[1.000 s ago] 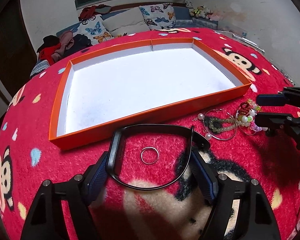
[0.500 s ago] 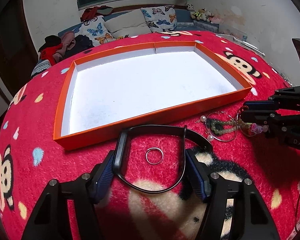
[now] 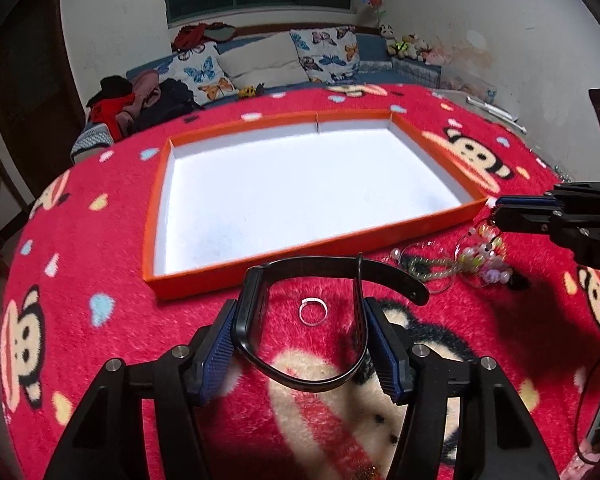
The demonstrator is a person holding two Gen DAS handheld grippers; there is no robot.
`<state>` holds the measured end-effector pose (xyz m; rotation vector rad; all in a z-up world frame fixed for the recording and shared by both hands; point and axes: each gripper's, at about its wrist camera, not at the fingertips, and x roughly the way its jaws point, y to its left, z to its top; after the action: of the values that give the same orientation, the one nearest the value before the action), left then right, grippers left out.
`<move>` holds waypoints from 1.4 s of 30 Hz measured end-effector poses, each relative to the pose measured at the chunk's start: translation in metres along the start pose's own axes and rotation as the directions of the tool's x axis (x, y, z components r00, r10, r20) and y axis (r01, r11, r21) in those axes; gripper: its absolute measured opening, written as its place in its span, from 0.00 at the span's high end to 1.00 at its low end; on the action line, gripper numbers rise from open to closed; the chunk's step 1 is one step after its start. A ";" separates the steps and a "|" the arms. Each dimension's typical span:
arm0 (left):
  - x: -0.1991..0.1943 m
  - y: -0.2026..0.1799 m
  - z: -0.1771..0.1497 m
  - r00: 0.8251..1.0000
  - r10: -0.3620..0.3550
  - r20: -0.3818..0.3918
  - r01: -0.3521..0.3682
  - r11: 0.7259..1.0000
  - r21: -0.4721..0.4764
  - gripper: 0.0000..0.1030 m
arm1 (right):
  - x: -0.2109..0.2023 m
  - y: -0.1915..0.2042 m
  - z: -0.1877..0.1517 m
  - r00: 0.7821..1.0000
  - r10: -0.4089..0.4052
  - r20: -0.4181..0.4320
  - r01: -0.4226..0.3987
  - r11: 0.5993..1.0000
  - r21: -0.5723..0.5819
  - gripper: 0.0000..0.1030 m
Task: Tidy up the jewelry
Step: 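Carry the band into the orange box and open the left tool while the right tool drops the charm there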
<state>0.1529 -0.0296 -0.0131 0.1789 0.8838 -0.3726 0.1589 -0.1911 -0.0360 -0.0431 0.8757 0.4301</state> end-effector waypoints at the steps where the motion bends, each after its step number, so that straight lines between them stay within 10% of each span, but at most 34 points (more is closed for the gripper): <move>1: -0.005 0.001 0.003 1.000 0.000 0.009 0.000 1.000 -0.002 0.37 | -0.001 -0.001 0.003 1.000 0.005 0.006 -0.005 1.000 0.005 0.86; 17: 0.040 0.045 0.086 0.999 0.049 -0.007 -0.050 0.997 -0.060 0.37 | 0.050 -0.037 0.049 1.000 -0.013 0.003 0.013 0.996 0.085 0.86; 42: 0.084 0.041 0.086 0.997 0.063 -0.041 -0.064 0.997 -0.031 0.30 | 0.067 -0.045 0.047 0.997 -0.055 -0.048 0.059 0.995 0.075 0.59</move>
<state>0.2795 -0.0383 -0.0249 0.1846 0.9212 -0.2960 0.2482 -0.1995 -0.0623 -0.0075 0.9329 0.3432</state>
